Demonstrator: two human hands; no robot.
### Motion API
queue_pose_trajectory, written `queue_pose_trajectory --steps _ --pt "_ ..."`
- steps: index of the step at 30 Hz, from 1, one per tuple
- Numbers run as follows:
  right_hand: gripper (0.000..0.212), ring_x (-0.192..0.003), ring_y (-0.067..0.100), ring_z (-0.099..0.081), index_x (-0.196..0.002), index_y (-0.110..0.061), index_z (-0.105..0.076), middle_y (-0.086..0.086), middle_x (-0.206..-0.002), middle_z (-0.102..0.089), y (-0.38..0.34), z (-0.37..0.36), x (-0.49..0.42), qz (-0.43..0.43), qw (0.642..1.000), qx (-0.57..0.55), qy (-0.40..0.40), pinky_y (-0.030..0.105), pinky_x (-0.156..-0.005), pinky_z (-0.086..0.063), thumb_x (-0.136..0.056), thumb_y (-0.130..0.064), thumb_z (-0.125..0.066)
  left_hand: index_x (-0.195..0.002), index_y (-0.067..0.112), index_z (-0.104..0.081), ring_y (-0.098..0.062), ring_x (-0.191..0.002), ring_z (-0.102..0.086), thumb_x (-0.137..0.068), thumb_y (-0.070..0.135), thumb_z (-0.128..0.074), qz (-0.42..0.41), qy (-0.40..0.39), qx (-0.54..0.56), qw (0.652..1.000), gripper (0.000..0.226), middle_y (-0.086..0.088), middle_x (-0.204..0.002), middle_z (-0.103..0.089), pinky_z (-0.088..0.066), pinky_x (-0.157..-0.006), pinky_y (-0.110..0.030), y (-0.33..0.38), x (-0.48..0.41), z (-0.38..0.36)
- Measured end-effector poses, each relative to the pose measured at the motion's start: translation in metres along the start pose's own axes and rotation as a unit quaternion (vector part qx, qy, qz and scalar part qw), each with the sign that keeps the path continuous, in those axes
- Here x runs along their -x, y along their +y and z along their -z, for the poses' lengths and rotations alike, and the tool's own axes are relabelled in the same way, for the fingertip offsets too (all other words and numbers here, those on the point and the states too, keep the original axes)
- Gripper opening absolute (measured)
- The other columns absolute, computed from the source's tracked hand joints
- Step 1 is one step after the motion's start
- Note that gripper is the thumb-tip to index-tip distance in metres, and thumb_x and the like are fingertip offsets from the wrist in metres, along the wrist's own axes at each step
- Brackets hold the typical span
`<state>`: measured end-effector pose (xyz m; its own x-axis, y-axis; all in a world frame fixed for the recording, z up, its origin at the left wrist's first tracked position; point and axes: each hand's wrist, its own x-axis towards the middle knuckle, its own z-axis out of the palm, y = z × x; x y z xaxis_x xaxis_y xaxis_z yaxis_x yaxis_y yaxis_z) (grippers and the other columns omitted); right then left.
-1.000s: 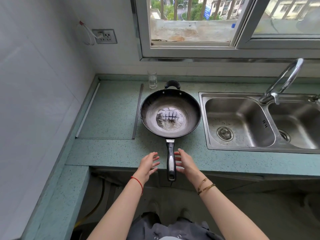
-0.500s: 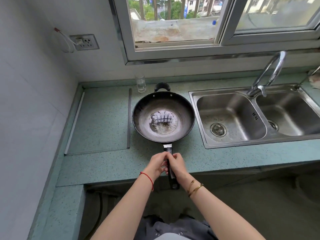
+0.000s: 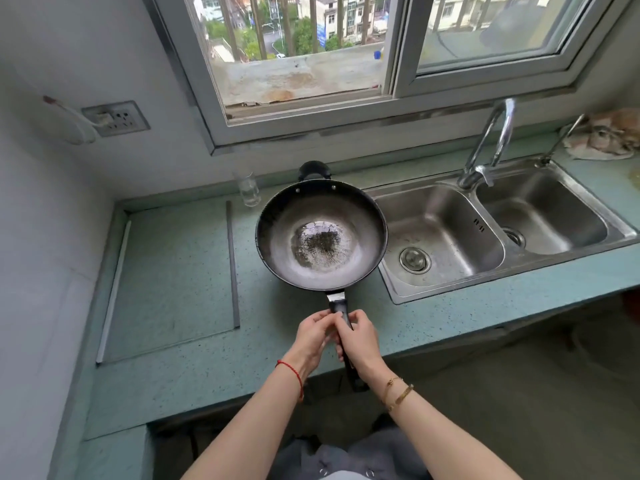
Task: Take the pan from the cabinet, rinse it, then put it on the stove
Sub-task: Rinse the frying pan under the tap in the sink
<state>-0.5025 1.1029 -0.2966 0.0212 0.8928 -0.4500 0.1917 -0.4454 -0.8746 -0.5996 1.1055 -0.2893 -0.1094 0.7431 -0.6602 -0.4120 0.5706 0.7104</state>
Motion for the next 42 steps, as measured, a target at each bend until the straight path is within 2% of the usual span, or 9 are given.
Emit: queue_pose_trajectory --steps 6,10,14,22,28,32,35,39,42 --pt "0.021 -0.036 0.013 -0.050 -0.087 -0.012 -0.050 0.008 -0.059 -0.060 -0.009 0.063 -0.033 0.029 0.999 0.016 0.021 0.023 -0.036 -0.042 -0.094 -0.030 -0.060 -0.084 0.009 -0.061 -0.004 -0.047 -0.065 -0.090 -0.004 -0.061 -0.007 -0.007 0.018 1.000 0.014 0.001 -0.056 -0.070 -0.053 -0.051 -0.015 0.001 -0.020 -0.070" --pt "0.024 -0.036 0.013 -0.050 -0.092 -0.006 -0.051 0.010 -0.061 -0.058 -0.009 0.121 -0.059 0.022 0.999 0.020 0.015 0.023 -0.036 -0.041 -0.095 -0.028 -0.059 -0.080 0.009 -0.061 -0.002 -0.042 -0.060 -0.093 -0.004 -0.057 -0.011 -0.013 0.019 1.000 0.018 0.004 -0.050 -0.068 -0.049 -0.044 -0.013 -0.006 -0.028 -0.133" --pt "0.021 -0.038 0.015 -0.050 -0.088 -0.010 -0.050 0.009 -0.059 -0.057 -0.004 0.182 -0.082 0.010 1.000 0.029 0.006 0.025 -0.037 -0.042 -0.095 -0.027 -0.058 -0.078 0.009 -0.063 -0.006 -0.051 -0.063 -0.092 -0.003 -0.058 0.000 -0.003 0.023 1.000 0.020 0.004 -0.053 -0.069 -0.051 -0.052 -0.014 -0.021 -0.035 -0.197" --pt "0.021 -0.039 0.018 -0.050 -0.084 -0.012 -0.047 0.012 -0.061 -0.057 0.011 0.273 -0.121 -0.007 0.999 0.045 -0.006 0.026 -0.038 -0.042 -0.096 -0.026 -0.057 -0.080 0.009 -0.064 0.000 -0.048 -0.065 -0.092 -0.003 -0.058 0.015 0.013 0.030 0.999 0.018 0.004 -0.054 -0.069 -0.053 -0.053 -0.012 -0.053 -0.059 -0.289" --pt "0.021 -0.036 0.012 -0.051 -0.094 -0.004 -0.051 0.014 -0.068 -0.059 0.015 0.307 -0.142 -0.017 0.998 0.067 -0.013 0.024 -0.036 -0.043 -0.094 -0.023 -0.059 -0.089 0.008 -0.063 -0.014 -0.074 -0.064 -0.092 -0.001 -0.061 0.025 0.025 0.038 0.999 0.009 -0.007 -0.077 -0.066 -0.054 -0.069 -0.018 -0.067 -0.080 -0.323" --pt "0.021 -0.037 0.010 -0.052 -0.097 -0.003 -0.054 0.014 -0.070 -0.060 0.018 0.315 -0.152 -0.025 0.996 0.076 -0.026 0.022 -0.036 -0.043 -0.095 -0.023 -0.059 -0.085 0.010 -0.063 -0.015 -0.078 -0.065 -0.092 -0.001 -0.059 0.027 0.039 0.040 0.998 0.014 -0.008 -0.081 -0.068 -0.054 -0.074 -0.021 -0.073 -0.091 -0.331" --pt "0.021 -0.037 0.009 -0.052 -0.097 -0.003 -0.055 0.014 -0.069 -0.062 0.021 0.317 -0.157 -0.032 0.996 0.076 -0.027 0.022 -0.036 -0.043 -0.094 -0.024 -0.059 -0.088 0.011 -0.062 -0.017 -0.079 -0.065 -0.092 0.000 -0.060 0.032 0.046 0.046 0.997 0.012 -0.010 -0.085 -0.067 -0.055 -0.070 -0.022 -0.077 -0.096 -0.334" --pt "0.020 -0.036 0.008 -0.052 -0.098 -0.004 -0.055 0.014 -0.069 -0.061 0.025 0.320 -0.161 -0.042 0.995 0.080 -0.037 0.021 -0.036 -0.043 -0.095 -0.023 -0.059 -0.083 0.007 -0.064 -0.017 -0.064 -0.062 -0.093 0.000 -0.058 0.030 0.050 0.033 0.998 0.014 -0.010 -0.074 -0.067 -0.052 -0.050 -0.020 -0.081 -0.101 -0.336" --pt "0.021 -0.034 0.007 -0.051 -0.099 -0.002 -0.054 0.013 -0.066 -0.060 0.026 0.322 -0.163 -0.041 0.995 0.082 -0.038 0.021 -0.035 -0.042 -0.095 -0.022 -0.059 -0.081 0.007 -0.065 -0.014 -0.060 -0.063 -0.094 0.001 -0.058 0.029 0.045 0.020 0.998 0.016 -0.012 -0.076 -0.066 -0.052 -0.051 -0.020 -0.087 -0.106 -0.337"
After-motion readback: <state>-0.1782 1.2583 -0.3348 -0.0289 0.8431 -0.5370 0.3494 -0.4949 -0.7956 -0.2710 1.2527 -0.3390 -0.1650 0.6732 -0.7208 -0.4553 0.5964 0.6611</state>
